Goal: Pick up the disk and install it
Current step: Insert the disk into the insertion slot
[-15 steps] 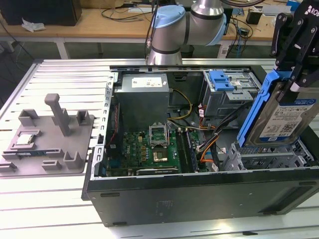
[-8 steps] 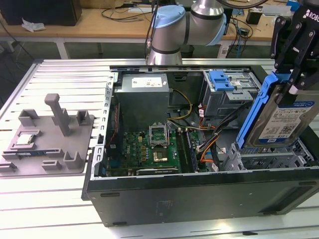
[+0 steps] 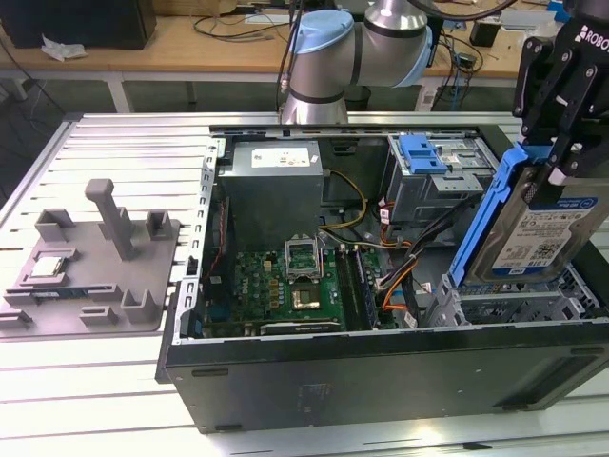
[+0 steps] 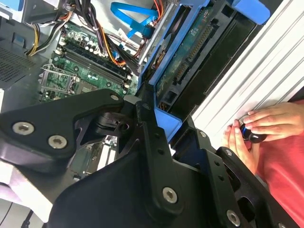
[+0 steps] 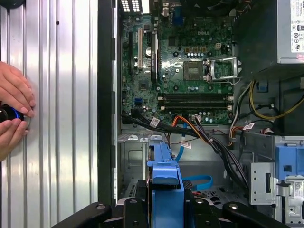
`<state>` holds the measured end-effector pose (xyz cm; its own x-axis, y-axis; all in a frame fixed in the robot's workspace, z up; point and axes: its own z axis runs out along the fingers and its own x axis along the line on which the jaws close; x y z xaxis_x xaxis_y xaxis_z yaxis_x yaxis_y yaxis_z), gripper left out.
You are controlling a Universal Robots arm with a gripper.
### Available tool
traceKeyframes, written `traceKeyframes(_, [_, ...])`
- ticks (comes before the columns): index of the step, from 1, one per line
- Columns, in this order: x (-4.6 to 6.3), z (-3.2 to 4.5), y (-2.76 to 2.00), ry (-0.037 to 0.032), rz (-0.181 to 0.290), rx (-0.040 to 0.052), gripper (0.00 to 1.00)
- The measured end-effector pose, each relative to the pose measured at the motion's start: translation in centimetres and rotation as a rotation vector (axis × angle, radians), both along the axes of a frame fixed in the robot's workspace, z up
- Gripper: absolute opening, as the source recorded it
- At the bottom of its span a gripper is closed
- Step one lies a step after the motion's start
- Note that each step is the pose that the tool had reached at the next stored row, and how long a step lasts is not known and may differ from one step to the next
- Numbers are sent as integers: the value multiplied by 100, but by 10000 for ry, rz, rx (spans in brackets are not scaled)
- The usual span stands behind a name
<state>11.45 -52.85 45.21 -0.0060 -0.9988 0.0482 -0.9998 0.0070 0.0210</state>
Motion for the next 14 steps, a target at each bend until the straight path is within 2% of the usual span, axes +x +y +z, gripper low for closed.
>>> traceKeyframes(14, [0, -62, -2, 0, 0, -2, 36])
